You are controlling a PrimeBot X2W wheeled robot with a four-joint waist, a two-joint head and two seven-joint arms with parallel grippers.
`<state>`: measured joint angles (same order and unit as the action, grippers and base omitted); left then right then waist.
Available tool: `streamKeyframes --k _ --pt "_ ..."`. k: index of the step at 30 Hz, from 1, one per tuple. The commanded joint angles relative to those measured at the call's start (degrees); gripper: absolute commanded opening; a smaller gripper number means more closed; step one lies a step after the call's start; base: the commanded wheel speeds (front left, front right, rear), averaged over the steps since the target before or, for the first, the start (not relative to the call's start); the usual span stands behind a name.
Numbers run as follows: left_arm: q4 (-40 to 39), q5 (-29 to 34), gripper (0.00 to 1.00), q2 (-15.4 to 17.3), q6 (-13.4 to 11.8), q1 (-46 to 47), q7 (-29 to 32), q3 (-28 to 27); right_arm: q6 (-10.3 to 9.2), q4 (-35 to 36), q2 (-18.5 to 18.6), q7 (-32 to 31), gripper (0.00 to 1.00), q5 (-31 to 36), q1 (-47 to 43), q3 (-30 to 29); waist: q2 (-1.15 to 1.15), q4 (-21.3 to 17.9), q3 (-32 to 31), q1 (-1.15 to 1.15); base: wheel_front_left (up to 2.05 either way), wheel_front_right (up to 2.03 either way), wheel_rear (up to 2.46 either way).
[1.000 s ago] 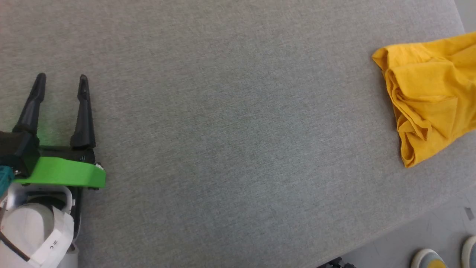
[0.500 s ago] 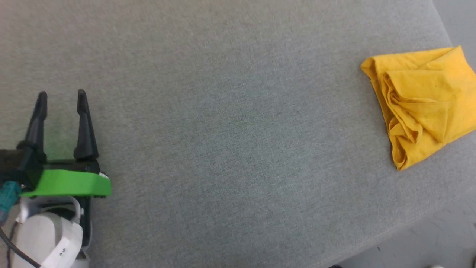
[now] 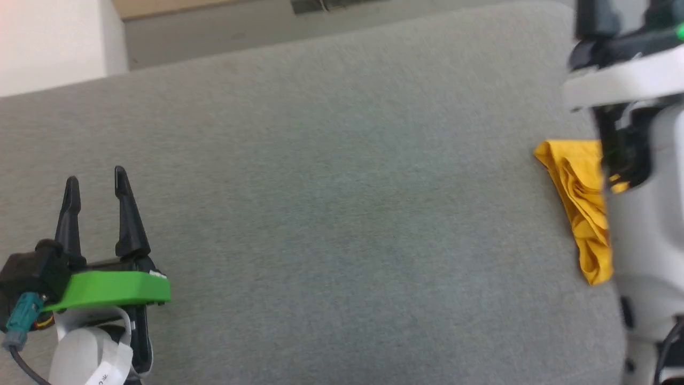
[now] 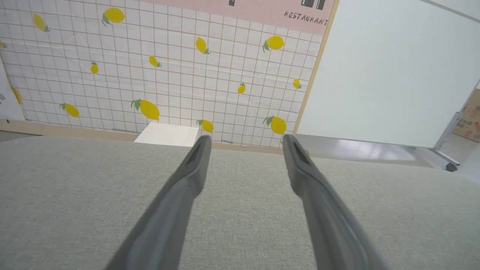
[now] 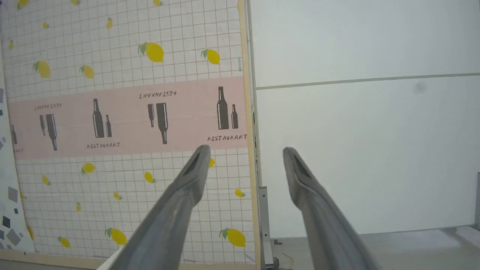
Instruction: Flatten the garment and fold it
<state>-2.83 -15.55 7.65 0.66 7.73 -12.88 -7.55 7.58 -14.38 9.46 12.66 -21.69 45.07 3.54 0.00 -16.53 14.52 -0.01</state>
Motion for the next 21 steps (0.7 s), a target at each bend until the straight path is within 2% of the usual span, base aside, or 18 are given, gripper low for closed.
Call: streamKeyframes --k 1,5,8,12,17,21 --pt "0.5 -0.3 1.00 -0.1 -0.3 -0.9 -0.6 -0.3 -0.09 1.1 -2.1 0.9 1.00 0.2 -2.4 0.1 0.00 7.2 -7.4 0.01 0.00 0.00 0.00" --pt "2.5 -1.2 1.00 -0.6 -0.3 -1.7 -0.8 -0.6 -0.09 4.3 -5.6 2.1 1.00 1.8 -8.7 -1.4 0.00 10.5 -10.1 0.01 0.00 0.00 0.00" --pt "3.5 -1.7 1.00 -1.0 -0.7 -2.3 -0.7 -0.4 -0.09 7.2 -6.4 2.3 1.00 2.2 -13.7 -3.7 0.00 12.7 -11.6 0.01 0.00 0.00 0.00" --pt "4.8 -1.9 1.00 -1.5 -0.6 -3.0 -0.7 0.4 -0.09 9.7 -6.6 2.3 1.00 1.7 -21.5 -3.6 0.00 15.4 -13.5 0.01 0.00 0.00 0.00" --pt "6.2 -2.3 1.00 -2.2 -0.8 -4.6 -0.7 1.5 -0.09 8.7 -6.6 2.3 1.00 1.0 -29.9 -2.6 0.00 16.9 -15.3 0.01 0.00 0.00 0.00" --pt "7.8 -1.9 1.00 -2.5 -0.6 -5.8 -0.2 3.2 -0.09 6.4 -6.6 2.3 1.00 3.2 -34.5 -2.0 0.00 17.0 -16.4 0.01 0.00 0.00 0.00"
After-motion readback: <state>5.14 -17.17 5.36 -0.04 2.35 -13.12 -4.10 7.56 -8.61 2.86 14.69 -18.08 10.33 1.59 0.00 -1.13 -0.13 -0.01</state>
